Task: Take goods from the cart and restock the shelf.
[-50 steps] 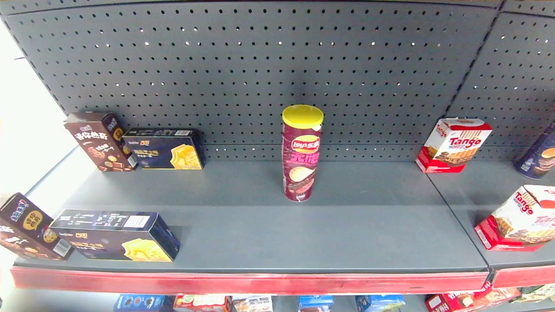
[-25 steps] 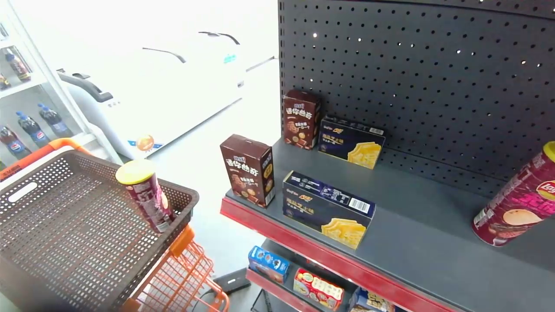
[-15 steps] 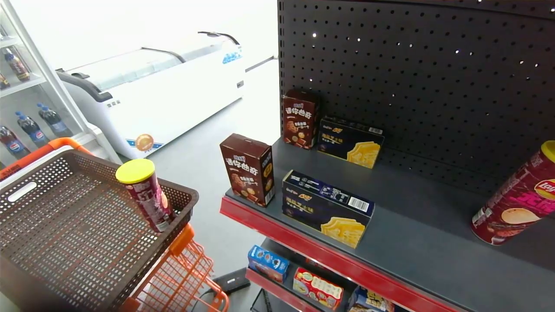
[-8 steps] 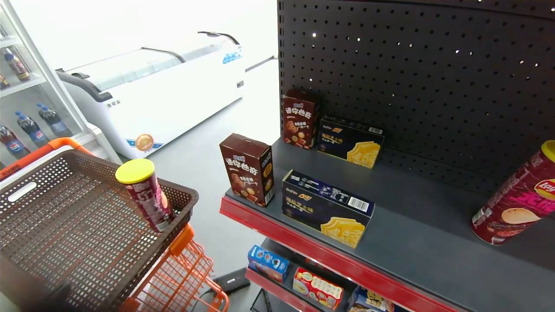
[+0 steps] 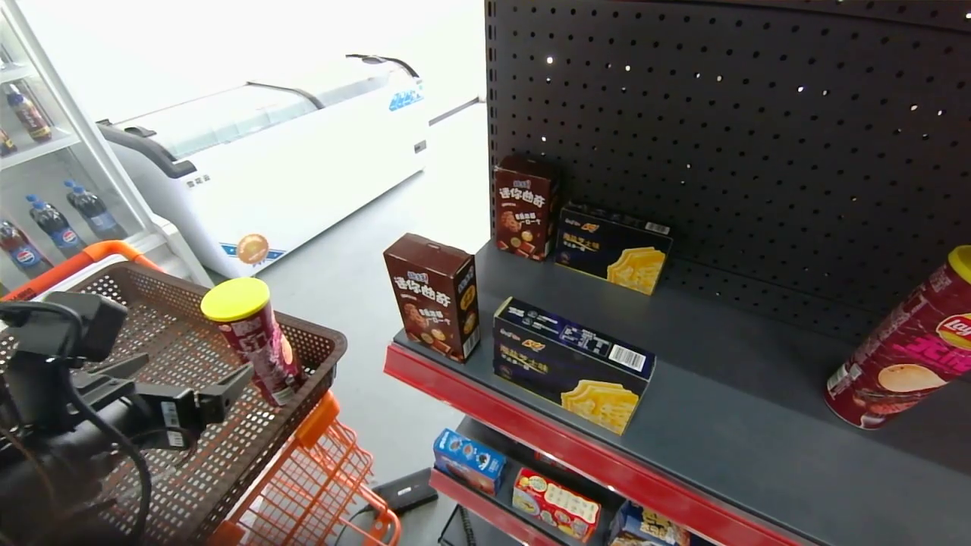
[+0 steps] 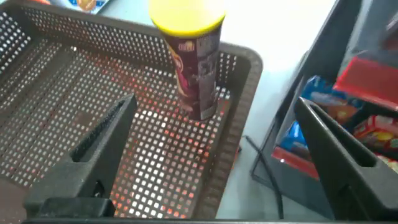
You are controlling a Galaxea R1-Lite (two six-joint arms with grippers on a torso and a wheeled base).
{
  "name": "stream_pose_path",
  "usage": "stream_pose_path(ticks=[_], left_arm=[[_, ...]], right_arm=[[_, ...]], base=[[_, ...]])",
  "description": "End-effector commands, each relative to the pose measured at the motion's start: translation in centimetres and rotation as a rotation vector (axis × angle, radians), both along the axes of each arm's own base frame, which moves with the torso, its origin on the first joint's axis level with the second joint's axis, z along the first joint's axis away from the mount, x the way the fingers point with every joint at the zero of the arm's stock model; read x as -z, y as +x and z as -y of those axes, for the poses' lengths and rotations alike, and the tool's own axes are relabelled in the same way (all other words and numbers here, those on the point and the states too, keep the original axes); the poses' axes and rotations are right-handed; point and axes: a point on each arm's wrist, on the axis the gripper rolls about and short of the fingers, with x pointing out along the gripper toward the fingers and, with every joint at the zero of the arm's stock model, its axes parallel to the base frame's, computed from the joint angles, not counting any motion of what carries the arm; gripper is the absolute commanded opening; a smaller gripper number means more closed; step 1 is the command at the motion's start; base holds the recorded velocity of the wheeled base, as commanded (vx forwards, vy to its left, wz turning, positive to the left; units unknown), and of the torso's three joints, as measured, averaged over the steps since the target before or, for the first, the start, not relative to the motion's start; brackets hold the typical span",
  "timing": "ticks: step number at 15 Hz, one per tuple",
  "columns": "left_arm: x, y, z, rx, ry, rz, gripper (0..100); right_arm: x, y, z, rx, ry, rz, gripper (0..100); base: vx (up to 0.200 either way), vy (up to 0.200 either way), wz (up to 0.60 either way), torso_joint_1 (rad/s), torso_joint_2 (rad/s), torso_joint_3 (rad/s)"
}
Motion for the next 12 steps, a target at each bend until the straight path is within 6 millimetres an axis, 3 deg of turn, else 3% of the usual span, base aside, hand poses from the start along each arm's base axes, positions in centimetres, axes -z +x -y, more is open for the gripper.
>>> stream_pose_path(ticks=[1,12], left_arm=[[3.6,3.1,0.2,-0.015,0.043,-0.132,100],[8.2,11.6,0.2,-0.210,0.098,-0.029,100]], right_arm=[[0.0,0.0,0.0,-0.001,0.000,0.001,100],[0.0,0.0,0.0,-0.001,0.000,0.001,100]], base=[[0.000,0.000,0.00,0.000,0.00,0.000],[0.000,0.000,0.00,0.000,0.00,0.000]])
